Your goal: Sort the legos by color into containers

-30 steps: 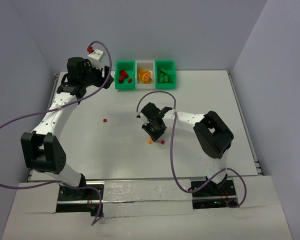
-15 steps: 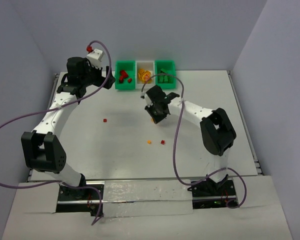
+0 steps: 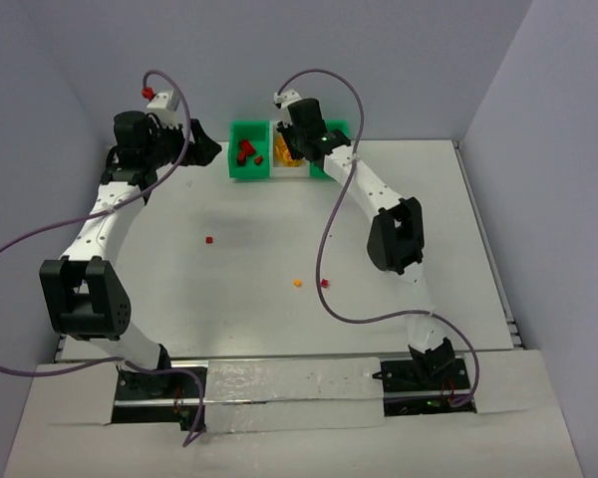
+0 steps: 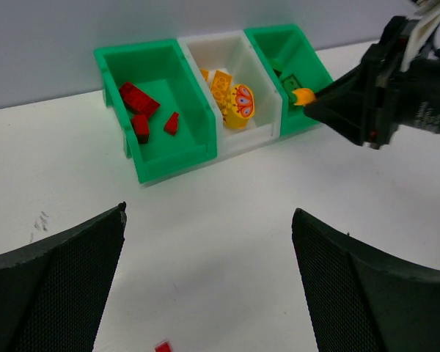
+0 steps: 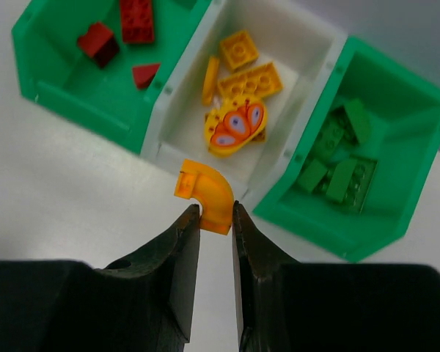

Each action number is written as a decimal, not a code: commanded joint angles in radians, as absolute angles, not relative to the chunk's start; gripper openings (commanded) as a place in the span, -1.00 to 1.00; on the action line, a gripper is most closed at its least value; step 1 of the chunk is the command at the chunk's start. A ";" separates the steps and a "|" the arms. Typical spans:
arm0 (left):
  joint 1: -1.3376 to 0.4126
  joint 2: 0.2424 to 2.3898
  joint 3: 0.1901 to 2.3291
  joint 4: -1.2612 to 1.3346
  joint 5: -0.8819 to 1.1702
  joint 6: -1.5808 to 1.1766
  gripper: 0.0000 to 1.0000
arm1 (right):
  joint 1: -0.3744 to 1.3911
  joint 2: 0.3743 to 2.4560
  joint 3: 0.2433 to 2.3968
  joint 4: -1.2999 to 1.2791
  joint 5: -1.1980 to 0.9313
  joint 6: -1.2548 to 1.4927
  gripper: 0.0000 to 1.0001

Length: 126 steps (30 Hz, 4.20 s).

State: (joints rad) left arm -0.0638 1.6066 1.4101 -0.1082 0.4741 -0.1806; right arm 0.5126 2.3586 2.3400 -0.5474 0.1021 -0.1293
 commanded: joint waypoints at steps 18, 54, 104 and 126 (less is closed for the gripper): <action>-0.034 1.592 1.394 -0.079 0.528 -0.242 0.98 | 0.476 2.582 2.444 -0.005 0.155 -0.255 0.43; -0.089 1.516 1.155 -0.316 0.618 0.217 0.89 | 0.515 1.538 1.165 -0.595 -0.280 -0.278 0.75; -0.086 1.546 1.163 -0.295 0.599 0.202 0.87 | 0.689 1.725 1.179 -0.633 -0.224 -0.446 -0.56; -0.010 1.457 1.165 -0.118 0.592 -0.103 0.90 | 0.590 2.479 2.358 0.003 -0.046 -0.193 -0.83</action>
